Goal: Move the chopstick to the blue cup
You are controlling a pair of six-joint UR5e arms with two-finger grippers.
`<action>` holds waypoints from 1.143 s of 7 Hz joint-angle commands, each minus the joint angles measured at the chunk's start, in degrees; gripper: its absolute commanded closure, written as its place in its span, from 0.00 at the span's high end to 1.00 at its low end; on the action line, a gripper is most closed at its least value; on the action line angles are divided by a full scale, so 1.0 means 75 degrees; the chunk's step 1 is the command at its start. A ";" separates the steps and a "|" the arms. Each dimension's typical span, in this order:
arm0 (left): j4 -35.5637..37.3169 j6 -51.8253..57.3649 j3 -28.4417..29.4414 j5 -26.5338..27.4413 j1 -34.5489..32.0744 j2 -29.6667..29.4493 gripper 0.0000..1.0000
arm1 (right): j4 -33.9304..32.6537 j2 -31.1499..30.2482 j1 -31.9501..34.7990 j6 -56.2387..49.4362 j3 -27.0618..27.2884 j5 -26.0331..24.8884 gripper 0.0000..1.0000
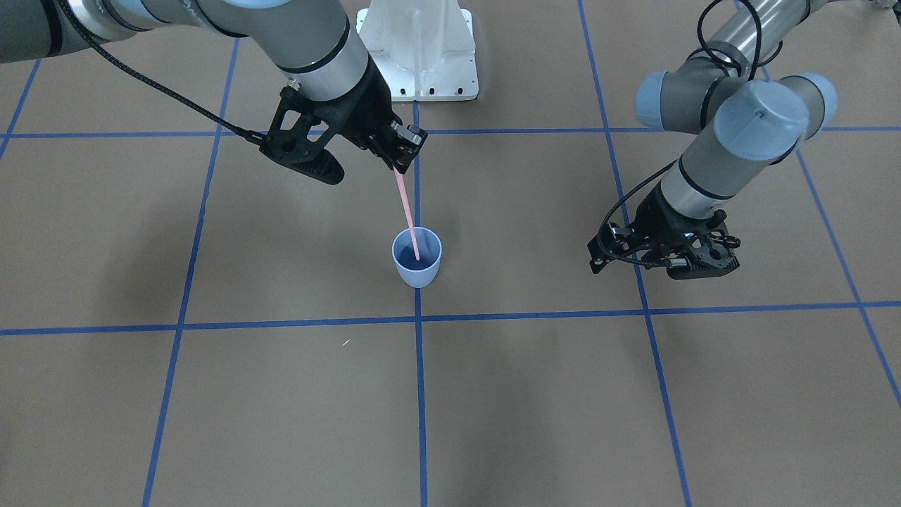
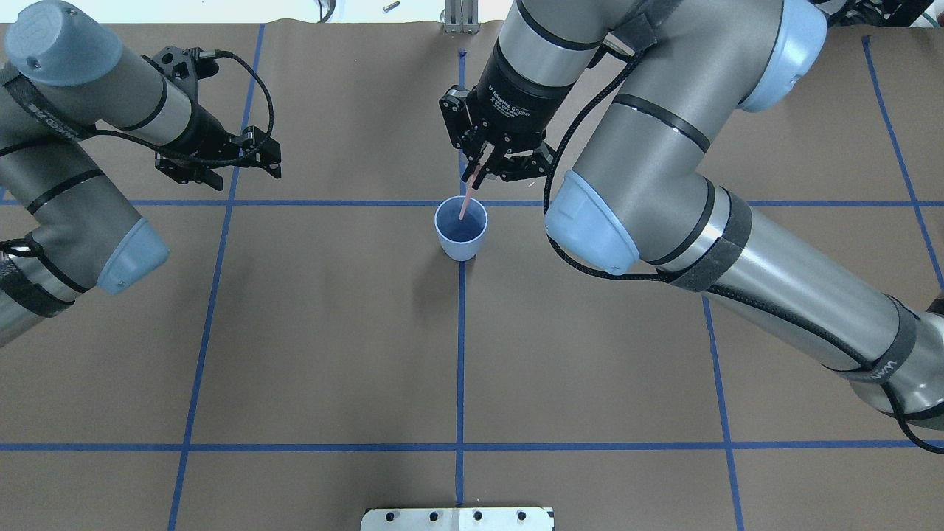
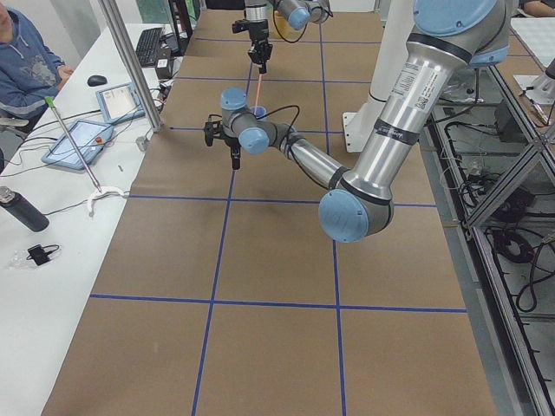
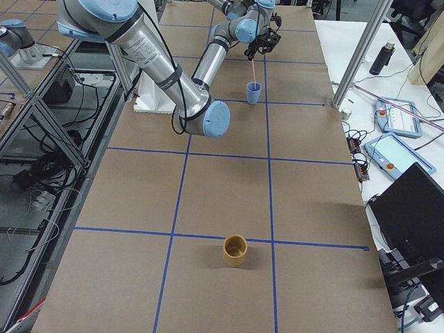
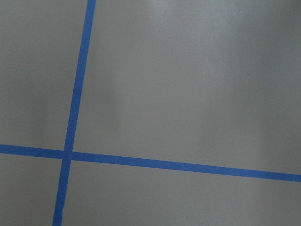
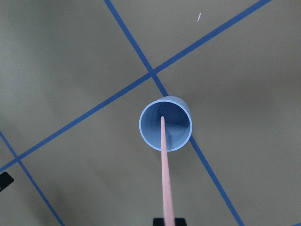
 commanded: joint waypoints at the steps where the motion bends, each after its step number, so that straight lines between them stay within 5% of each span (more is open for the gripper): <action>1: 0.0002 -0.0014 -0.0010 0.0001 -0.0003 -0.0013 0.97 | 0.0072 0.0040 -0.0022 -0.0011 -0.0320 -0.0018 0.42; 2: 0.0003 -0.0014 -0.0010 0.0001 0.0008 -0.0013 0.97 | 0.0363 0.0029 -0.0022 0.0046 -0.0415 -0.0042 0.99; 4: 0.0003 0.0009 0.0002 0.0001 -0.0003 -0.0024 0.97 | 0.0331 -0.0145 0.0339 0.0047 -0.0113 0.0144 1.00; 8: 0.0003 -0.0002 -0.0022 0.0001 -0.0015 -0.0048 0.97 | 0.0330 -0.3338 0.2435 -0.2671 0.1994 0.0837 1.00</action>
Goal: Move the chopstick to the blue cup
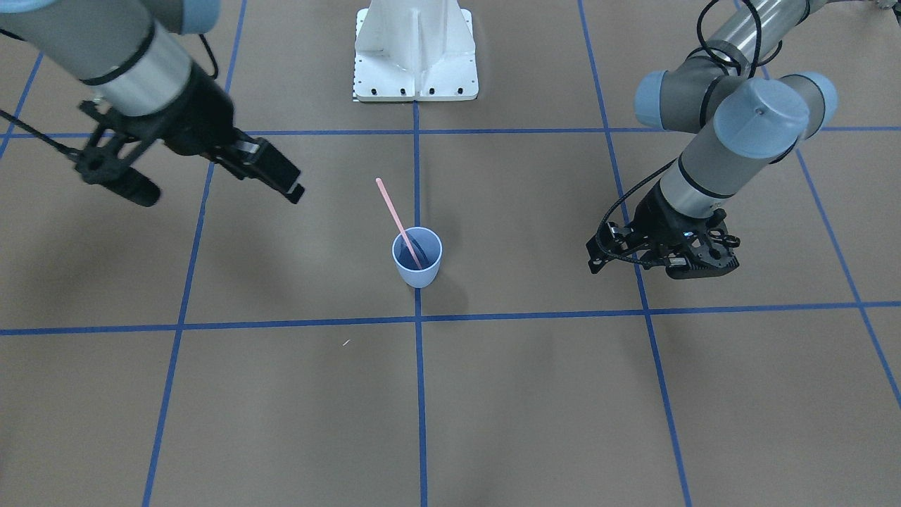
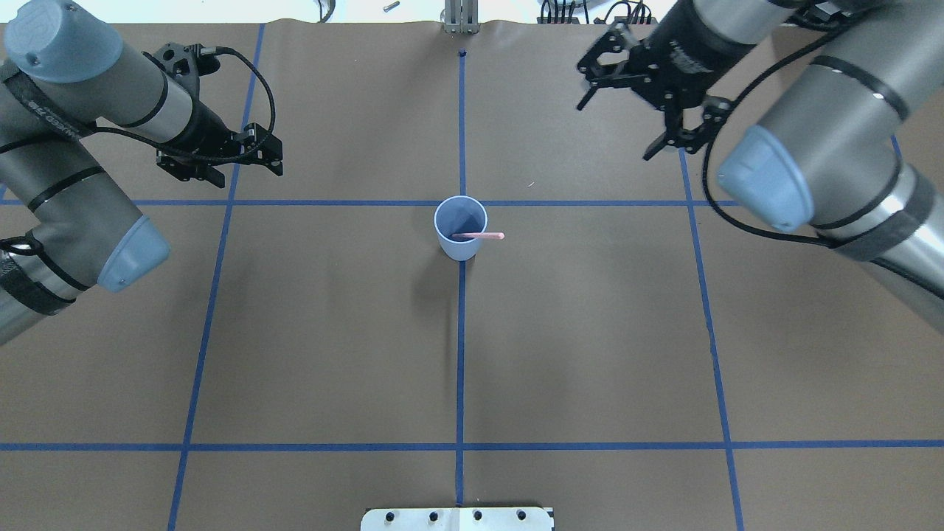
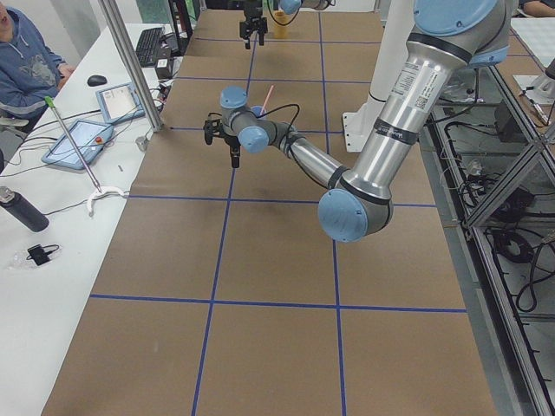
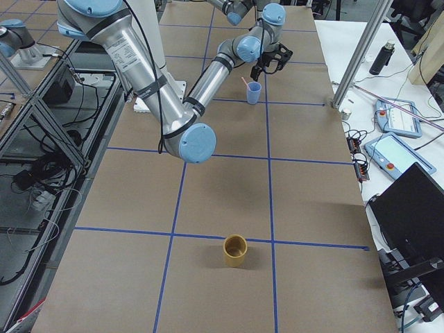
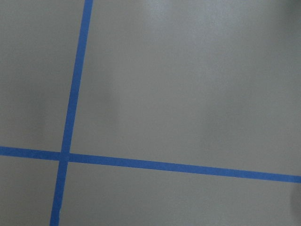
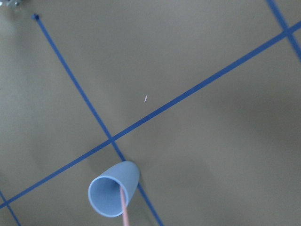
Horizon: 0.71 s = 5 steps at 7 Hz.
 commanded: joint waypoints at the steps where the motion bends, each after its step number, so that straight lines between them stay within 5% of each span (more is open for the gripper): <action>1: 0.0000 0.0004 -0.0018 0.0000 -0.0014 -0.0008 0.97 | 0.0023 -0.1904 0.1142 -0.2667 0.0719 0.0116 1.00; 5: 0.0104 0.0330 -0.0402 -0.0116 -0.0432 0.0120 0.97 | 0.0117 -0.3995 0.2949 -0.9018 -0.0109 -0.0466 1.00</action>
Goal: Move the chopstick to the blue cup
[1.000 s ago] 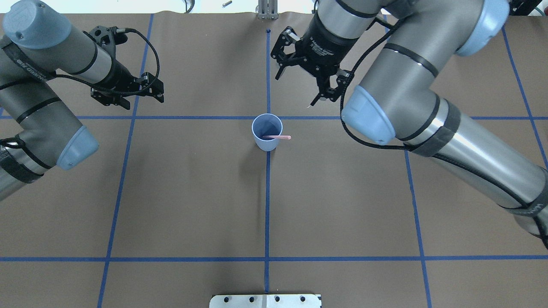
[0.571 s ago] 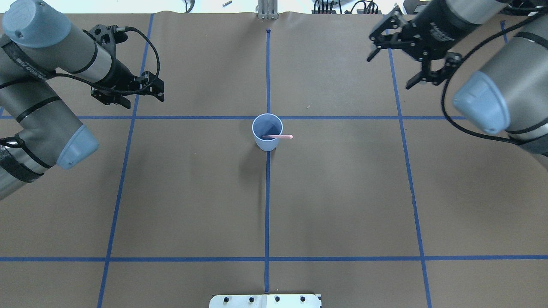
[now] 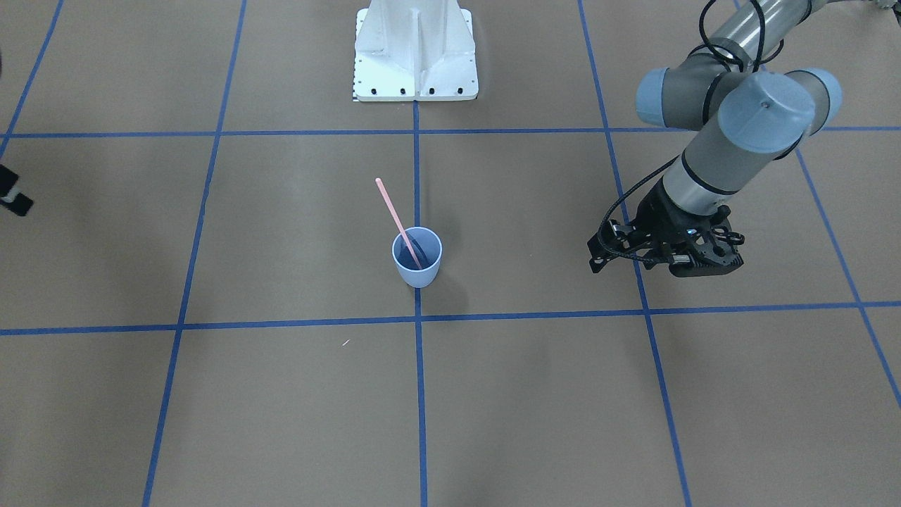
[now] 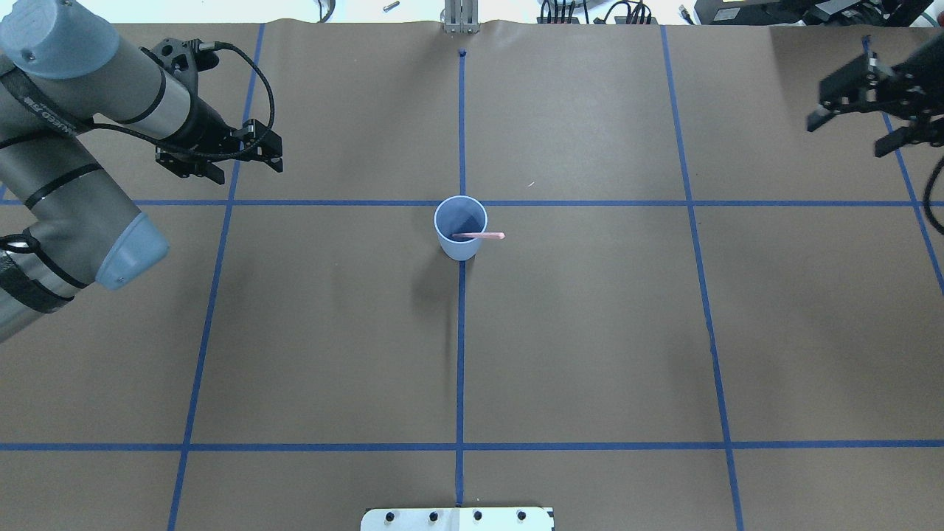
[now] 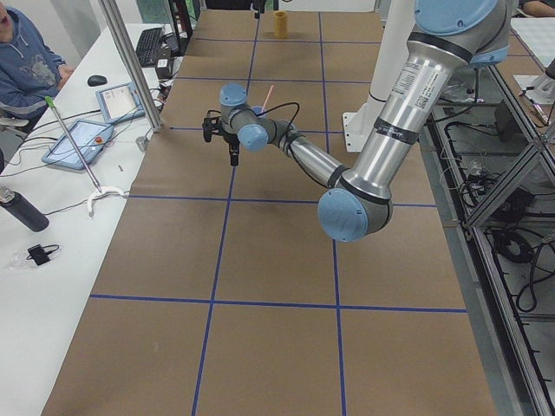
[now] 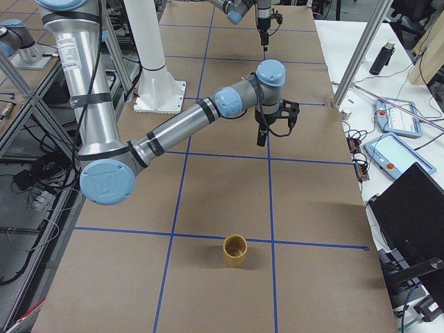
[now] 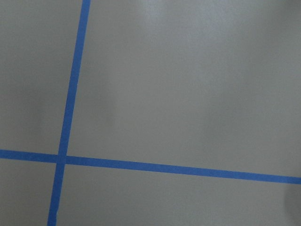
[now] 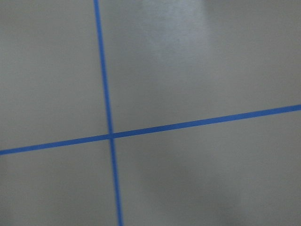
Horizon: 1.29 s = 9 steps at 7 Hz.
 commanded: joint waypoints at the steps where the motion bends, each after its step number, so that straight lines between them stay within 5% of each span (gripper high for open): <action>1: 0.0084 0.0860 -0.0403 -0.0440 -0.0616 0.0474 0.97 | 0.0016 -0.0535 0.0625 -0.2629 -0.0645 -0.0708 1.00; 5: 0.0165 0.5401 -0.1167 -0.0665 -0.2570 0.2782 0.97 | 0.0180 -0.0582 0.0638 -0.2717 -0.0905 -0.0735 1.00; 7: 0.1761 0.8223 -0.1132 -0.0888 -0.3976 0.2915 0.97 | 0.0180 -0.0571 0.0638 -0.2717 -0.0917 -0.0735 1.00; 9: 0.2439 0.8999 -0.1120 -0.0912 -0.4334 0.2937 0.98 | 0.0192 -0.0536 0.0638 -0.2717 -0.0999 -0.0724 1.00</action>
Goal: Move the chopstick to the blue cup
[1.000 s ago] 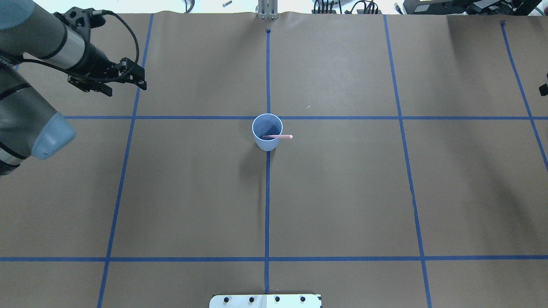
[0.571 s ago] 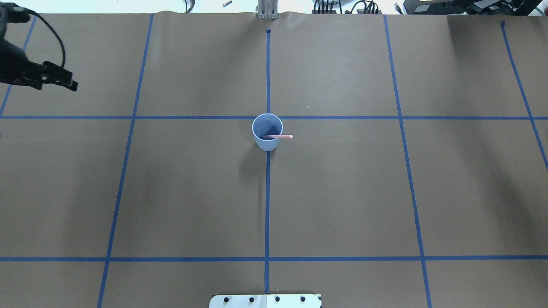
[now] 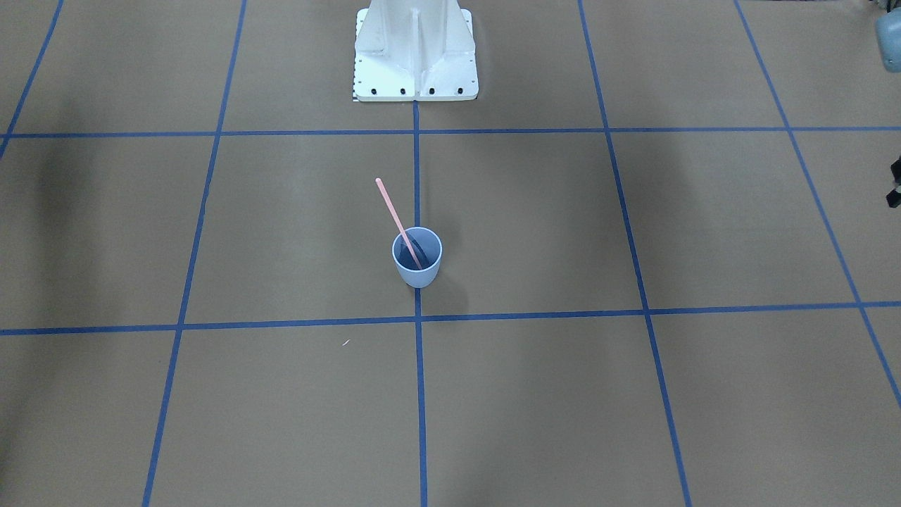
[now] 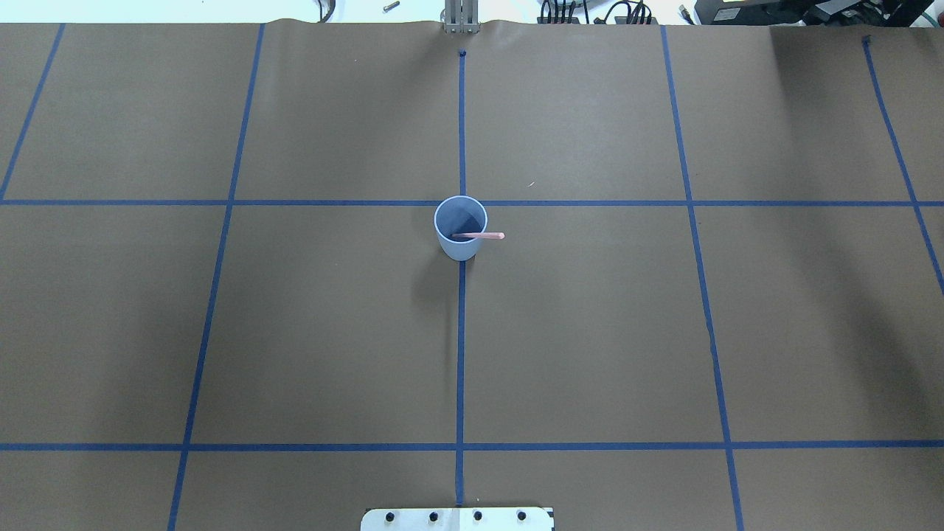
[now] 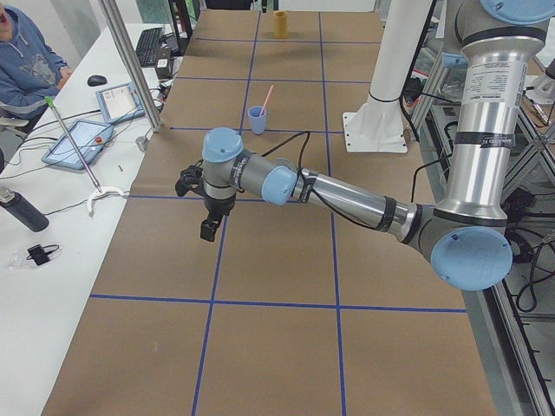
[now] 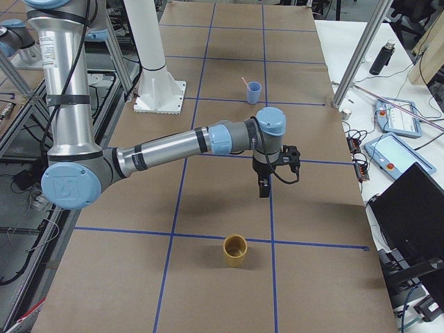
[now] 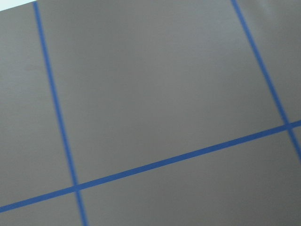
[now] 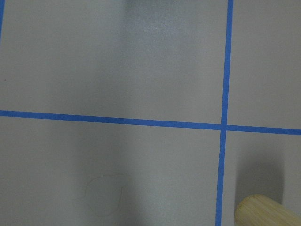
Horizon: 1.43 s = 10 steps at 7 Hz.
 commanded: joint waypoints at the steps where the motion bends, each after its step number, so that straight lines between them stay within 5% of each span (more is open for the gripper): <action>1: 0.0301 0.0451 0.0065 -0.0047 -0.0281 0.0101 0.98 | 0.0172 -0.0036 0.0000 0.0011 -0.0064 0.0003 1.00; 4: -0.0085 -0.0171 0.0404 0.0152 -0.0457 0.0113 0.98 | 0.0220 -0.0106 0.0176 -0.0035 -0.0040 0.0015 1.00; 10: -0.0693 -0.0218 -0.0097 0.0070 -0.0446 0.0369 0.98 | 0.0638 -0.0212 -0.0127 0.0011 -0.0391 0.0038 1.00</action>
